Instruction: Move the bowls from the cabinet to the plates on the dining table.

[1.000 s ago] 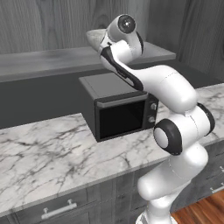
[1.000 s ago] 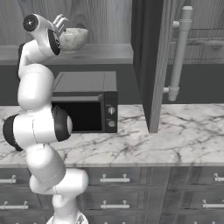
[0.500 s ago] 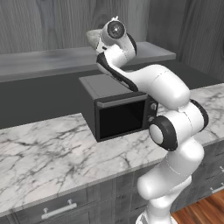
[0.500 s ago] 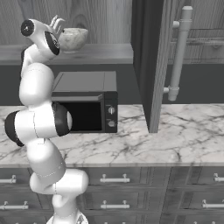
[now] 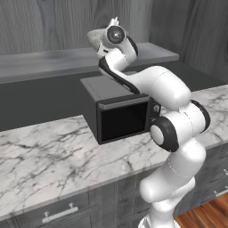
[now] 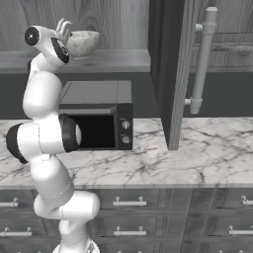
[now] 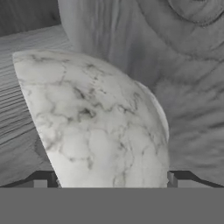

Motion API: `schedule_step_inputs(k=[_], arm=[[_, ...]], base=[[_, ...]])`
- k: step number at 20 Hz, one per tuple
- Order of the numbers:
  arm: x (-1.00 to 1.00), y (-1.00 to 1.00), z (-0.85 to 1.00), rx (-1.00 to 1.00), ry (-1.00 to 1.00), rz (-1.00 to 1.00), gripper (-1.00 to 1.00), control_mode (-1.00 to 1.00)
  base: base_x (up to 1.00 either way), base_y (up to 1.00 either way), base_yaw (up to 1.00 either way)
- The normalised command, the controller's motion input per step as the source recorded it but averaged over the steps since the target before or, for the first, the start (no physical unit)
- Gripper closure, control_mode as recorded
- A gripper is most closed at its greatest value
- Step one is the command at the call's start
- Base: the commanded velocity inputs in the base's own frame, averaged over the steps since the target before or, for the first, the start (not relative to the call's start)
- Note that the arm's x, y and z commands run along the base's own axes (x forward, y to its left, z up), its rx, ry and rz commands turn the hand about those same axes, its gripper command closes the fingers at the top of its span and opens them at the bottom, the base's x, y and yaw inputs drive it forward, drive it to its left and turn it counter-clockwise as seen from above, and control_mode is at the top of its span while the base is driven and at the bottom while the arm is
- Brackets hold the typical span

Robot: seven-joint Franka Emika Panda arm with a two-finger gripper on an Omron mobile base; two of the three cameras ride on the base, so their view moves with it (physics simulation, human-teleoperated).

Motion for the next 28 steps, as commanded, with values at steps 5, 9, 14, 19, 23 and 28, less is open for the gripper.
schedule_step_inputs(k=[5, 9, 14, 19, 23, 28], arm=[[0.00, -0.01, -0.78, 0.16, 0.18, 0.10, -1.00, -1.00], [0.00, 0.00, -0.73, 0.21, 0.22, 0.10, -1.00, -1.00], [0.05, -0.01, -0.13, 0.06, 0.08, 0.05, 1.00, -1.00], [0.07, 0.00, 0.02, 0.00, 0.02, 0.00, 1.00, -1.00], [-0.08, 0.00, 0.32, -0.02, 0.00, 0.00, 1.00, -1.00], [-0.74, -0.01, 0.72, -0.13, 0.00, 0.01, 1.00, -1.00]], base=[[0.00, 0.00, 0.00], [0.00, 0.00, 0.00], [0.00, 0.00, 0.00], [0.00, 0.00, 0.00], [0.00, 0.00, 0.00], [0.00, 0.00, 0.00]])
